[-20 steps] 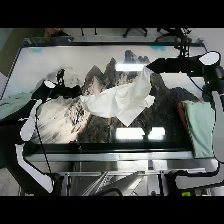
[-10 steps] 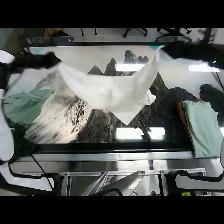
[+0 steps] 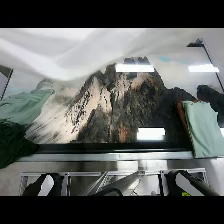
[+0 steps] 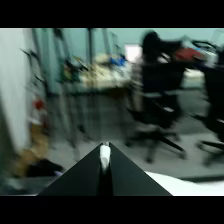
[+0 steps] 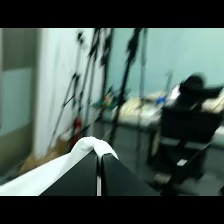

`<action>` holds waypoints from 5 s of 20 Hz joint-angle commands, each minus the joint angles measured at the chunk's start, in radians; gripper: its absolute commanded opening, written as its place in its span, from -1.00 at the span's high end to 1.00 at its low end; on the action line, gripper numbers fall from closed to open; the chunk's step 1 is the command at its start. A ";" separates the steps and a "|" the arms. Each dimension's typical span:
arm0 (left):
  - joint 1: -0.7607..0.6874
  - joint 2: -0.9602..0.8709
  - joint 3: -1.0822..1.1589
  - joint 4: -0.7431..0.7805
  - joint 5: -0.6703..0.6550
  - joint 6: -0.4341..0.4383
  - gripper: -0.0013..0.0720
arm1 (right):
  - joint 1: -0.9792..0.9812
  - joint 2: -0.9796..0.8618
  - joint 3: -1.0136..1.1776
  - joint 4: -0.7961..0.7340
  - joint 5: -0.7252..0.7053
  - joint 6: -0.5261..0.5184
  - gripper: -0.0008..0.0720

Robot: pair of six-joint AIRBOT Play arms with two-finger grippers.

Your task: Fold the shirts.

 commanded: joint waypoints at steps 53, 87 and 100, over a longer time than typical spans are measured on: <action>-0.845 -0.512 -1.325 -0.093 0.118 -0.092 -0.94 | -0.002 -0.797 -0.561 -0.171 0.430 0.133 -0.47; -0.408 -0.414 -0.637 -0.182 -0.280 -0.048 0.93 | 0.029 -0.629 -0.382 -0.141 0.439 0.175 0.93; 0.271 -0.051 0.083 -0.290 -0.235 -0.203 0.93 | -0.102 -0.011 0.076 0.000 0.196 0.045 0.93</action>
